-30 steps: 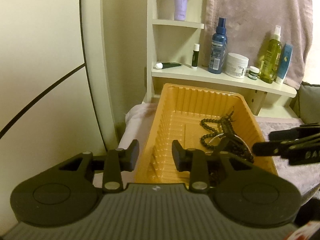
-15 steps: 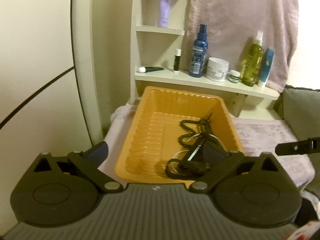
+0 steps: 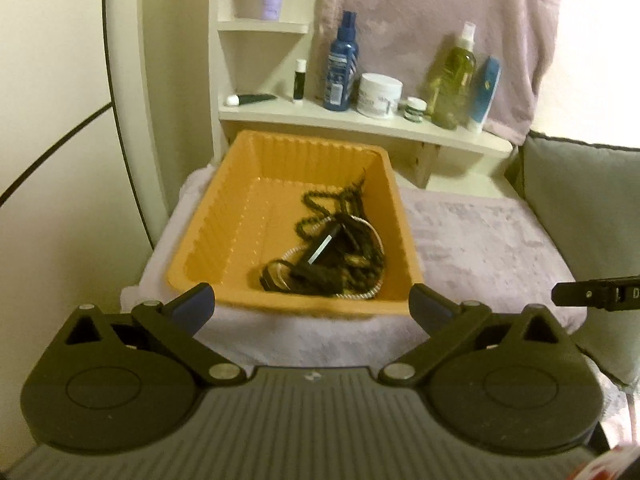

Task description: Organize jewelry

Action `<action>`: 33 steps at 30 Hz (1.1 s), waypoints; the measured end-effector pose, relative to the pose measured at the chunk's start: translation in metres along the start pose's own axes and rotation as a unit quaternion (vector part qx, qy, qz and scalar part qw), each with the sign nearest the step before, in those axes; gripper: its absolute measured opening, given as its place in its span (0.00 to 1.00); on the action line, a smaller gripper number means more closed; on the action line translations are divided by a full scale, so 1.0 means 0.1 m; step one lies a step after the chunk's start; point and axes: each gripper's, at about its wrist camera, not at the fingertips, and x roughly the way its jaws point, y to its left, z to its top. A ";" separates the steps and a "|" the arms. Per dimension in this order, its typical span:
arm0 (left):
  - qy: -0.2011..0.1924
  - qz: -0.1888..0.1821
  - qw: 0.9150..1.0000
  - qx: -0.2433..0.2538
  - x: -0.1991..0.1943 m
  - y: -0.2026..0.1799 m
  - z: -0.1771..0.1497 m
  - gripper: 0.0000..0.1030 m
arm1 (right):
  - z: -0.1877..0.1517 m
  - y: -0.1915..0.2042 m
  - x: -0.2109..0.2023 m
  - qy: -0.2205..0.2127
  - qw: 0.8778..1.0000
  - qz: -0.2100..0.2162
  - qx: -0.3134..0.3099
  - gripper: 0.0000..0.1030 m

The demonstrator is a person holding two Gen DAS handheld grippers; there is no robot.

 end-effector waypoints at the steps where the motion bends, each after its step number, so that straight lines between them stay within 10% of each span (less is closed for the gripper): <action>1: 0.004 -0.002 1.000 0.001 -0.02 -0.03 -0.01 0.99 | -0.02 0.00 -0.02 0.001 1.000 0.001 -0.002 0.85; 33: 0.041 0.009 0.999 0.020 -0.22 -0.50 -0.19 0.99 | -0.34 0.12 -0.37 -0.010 1.000 -0.008 -0.016 0.85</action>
